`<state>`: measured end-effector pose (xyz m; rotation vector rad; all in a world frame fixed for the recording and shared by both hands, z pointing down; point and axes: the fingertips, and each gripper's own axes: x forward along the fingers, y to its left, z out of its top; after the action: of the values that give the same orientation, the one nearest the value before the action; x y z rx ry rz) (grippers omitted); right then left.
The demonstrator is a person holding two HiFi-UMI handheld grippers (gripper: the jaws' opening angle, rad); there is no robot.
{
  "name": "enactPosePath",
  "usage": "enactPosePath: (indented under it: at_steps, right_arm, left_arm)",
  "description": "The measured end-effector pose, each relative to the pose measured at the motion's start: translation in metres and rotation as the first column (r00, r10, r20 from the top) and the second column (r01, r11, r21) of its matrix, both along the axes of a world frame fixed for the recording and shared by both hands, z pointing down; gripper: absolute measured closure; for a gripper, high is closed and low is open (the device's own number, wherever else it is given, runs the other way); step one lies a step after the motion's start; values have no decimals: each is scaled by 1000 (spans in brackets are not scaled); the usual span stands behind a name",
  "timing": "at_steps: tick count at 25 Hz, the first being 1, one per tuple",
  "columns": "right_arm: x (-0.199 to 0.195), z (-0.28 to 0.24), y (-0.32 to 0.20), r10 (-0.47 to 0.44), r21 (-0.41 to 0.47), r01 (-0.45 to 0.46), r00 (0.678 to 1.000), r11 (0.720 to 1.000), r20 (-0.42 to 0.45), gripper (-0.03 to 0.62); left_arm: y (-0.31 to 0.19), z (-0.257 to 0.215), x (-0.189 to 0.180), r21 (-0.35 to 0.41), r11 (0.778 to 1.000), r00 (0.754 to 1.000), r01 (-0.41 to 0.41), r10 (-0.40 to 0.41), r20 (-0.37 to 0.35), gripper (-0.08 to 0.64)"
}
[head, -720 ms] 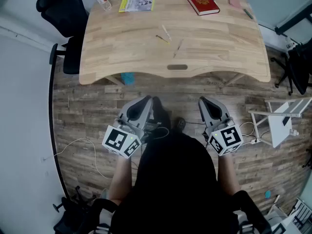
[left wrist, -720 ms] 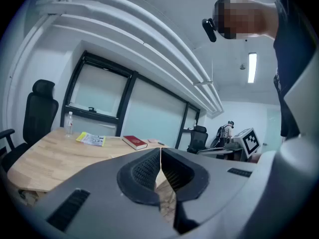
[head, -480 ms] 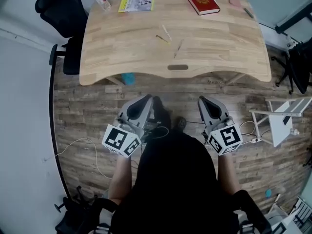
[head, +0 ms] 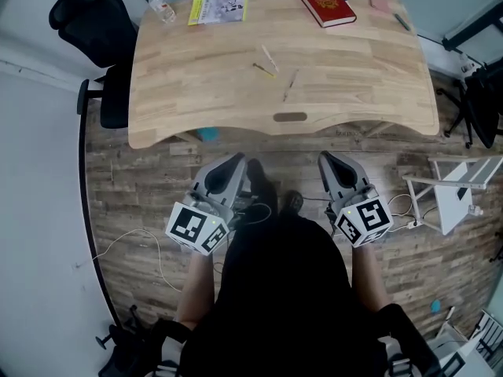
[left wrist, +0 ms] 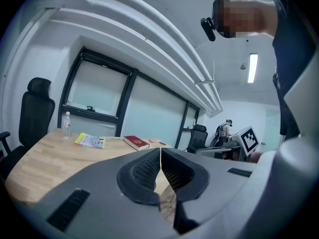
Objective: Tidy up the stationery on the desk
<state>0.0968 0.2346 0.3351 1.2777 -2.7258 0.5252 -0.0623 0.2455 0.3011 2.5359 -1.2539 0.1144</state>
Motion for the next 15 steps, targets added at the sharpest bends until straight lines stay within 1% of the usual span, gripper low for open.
enactPosePath:
  at_steps: [4, 8, 11, 15]
  right_arm:
    - [-14, 0, -33, 26, -15, -26, 1000, 1000, -4, 572]
    - [-32, 0, -71, 53, -21, -54, 998, 998, -26, 571]
    - [-53, 3, -95, 67, -32, -68, 997, 997, -37, 571]
    - [-85, 14, -119, 68, -62, -73, 994, 995, -85, 563]
  left_arm:
    - [-33, -1, -15, 4, 1000, 1000, -11, 11, -11, 523]
    - [-68, -8, -34, 22, 999, 999, -37, 38, -33, 523]
    - [-93, -10, -47, 28, 996, 996, -79, 80, -43, 523]
    - [-115, -8, -55, 19, 986, 985, -163, 164, -59, 523]
